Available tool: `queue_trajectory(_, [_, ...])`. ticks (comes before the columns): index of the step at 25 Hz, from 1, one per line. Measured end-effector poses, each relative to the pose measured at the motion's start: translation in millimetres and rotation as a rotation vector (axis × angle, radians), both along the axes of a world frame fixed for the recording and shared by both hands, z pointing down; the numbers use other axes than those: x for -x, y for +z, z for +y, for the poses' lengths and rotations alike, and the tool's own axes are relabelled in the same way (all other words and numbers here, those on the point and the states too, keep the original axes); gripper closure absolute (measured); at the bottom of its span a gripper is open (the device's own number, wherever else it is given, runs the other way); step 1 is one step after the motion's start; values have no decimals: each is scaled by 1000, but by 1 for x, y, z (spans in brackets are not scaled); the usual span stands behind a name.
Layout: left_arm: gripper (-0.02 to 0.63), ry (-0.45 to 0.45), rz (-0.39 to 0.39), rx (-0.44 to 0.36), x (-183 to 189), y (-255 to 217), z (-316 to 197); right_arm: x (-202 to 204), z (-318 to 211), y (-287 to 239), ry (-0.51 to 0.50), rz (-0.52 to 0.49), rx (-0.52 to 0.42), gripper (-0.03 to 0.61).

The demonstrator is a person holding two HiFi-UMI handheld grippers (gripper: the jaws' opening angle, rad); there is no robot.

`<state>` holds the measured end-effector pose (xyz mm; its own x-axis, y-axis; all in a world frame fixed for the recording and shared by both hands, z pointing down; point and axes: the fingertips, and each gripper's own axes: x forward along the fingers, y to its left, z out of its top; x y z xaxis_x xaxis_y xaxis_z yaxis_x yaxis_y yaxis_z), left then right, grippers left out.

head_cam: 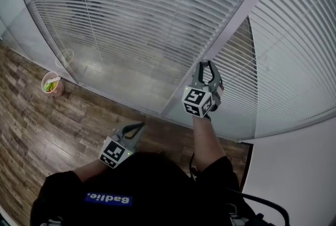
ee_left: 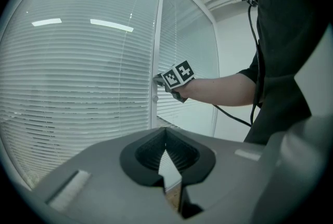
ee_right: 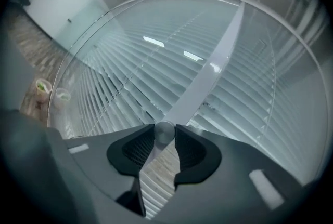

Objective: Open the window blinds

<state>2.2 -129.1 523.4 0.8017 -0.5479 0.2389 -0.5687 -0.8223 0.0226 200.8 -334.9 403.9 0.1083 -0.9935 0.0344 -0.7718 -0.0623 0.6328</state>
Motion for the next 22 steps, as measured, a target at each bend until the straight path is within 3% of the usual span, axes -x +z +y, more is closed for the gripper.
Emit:
queue_trajectory(5, [614,7,1,-3,-3,-1,0,3,0,3,-6,245,28,453])
queue_trajectory(9, [614,9,2,-3,-4,0,1,4,1,6,-12,511,59,453])
queue_trajectory(11, [614,9,-1,-3,-4,3,1,6,1,9,-22,561,66,453])
queue_trajectory(13, [614,11,-3,-3,-4,7,1,5,3,11,-39,476,58,448])
queue_trajectory(16, [614,14,-3,-6,-6,2,1,0,6,8,-60,239,40,391])
queue_trajectory(19, [614,15,-4,-6,-7,-1,3,-2,6,5,-72,75,37,404])
queue_trajectory(22, [614,20,-8,-5,-8,0,4,2,6,0,-84,-14,20,434])
